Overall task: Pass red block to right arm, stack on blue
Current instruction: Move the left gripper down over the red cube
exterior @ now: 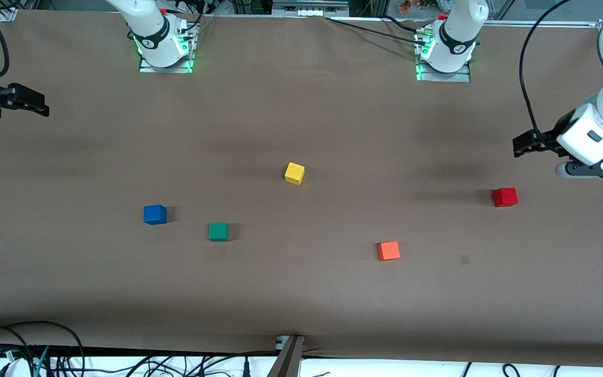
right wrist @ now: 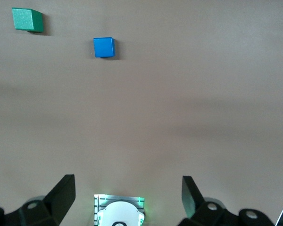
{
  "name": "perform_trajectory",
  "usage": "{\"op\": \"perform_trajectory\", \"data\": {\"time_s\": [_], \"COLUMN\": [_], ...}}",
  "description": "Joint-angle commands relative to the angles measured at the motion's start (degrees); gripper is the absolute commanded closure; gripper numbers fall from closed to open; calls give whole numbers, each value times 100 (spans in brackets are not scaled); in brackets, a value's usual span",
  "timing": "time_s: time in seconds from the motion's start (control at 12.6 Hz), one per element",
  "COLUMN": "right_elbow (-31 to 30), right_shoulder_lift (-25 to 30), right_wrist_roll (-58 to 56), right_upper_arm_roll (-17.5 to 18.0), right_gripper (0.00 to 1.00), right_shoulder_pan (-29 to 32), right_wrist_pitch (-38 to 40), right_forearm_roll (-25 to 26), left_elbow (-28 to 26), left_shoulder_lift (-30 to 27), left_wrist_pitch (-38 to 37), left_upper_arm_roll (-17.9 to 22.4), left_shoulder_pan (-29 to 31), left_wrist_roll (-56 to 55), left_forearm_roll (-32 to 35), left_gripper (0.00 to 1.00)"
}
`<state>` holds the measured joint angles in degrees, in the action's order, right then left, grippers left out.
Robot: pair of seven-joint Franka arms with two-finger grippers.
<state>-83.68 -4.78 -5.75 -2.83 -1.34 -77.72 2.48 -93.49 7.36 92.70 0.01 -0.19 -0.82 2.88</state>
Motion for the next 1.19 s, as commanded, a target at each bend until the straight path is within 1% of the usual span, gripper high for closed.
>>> {"op": "perform_trajectory", "data": {"time_s": [0.0, 0.24, 0.32, 0.48, 0.79, 0.87, 0.95, 1.11], "right_elbow": [132, 132, 132, 132, 132, 141, 132, 132], "right_shoulder_lift": [-50, -50, -50, -50, -85, -85, -85, -85], "right_wrist_roll": [-58, -49, -49, -67, -67, -67, -75, -84], "right_upper_arm_roll": [36, 36, 36, 36, 28, 28, 28, 28], "right_gripper": [0, 0, 0, 0, 0, 0, 0, 0], "right_shoulder_pan": [55, 47, 55, 55, 64, 64, 64, 64], "right_wrist_pitch": [46, 37, 37, 46, 37, 37, 37, 37], "right_forearm_roll": [33, 33, 33, 33, 33, 24, 24, 24], "left_elbow": [138, 59, -133, -869, -2153, -2382, -2489, -2499], "left_shoulder_lift": [502, 906, 994, 987, 1074, 1153, 1275, 1565], "left_wrist_pitch": [334, 871, 1177, 2116, 3900, 4296, 4544, 4879], "left_upper_arm_roll": [-1, -1, -1, -1, -1, -1, -1, -1], "left_shoulder_pan": [422, 756, 800, 976, 1117, 1117, 1117, 1257], "left_wrist_roll": [590, 741, 767, 776, 987, 987, 1013, 1284], "left_forearm_roll": [-16, -7, -16, -7, -16, -16, -16, -7], "left_gripper": [0, 0, 0, 0, 0, 0, 0, 0]}}
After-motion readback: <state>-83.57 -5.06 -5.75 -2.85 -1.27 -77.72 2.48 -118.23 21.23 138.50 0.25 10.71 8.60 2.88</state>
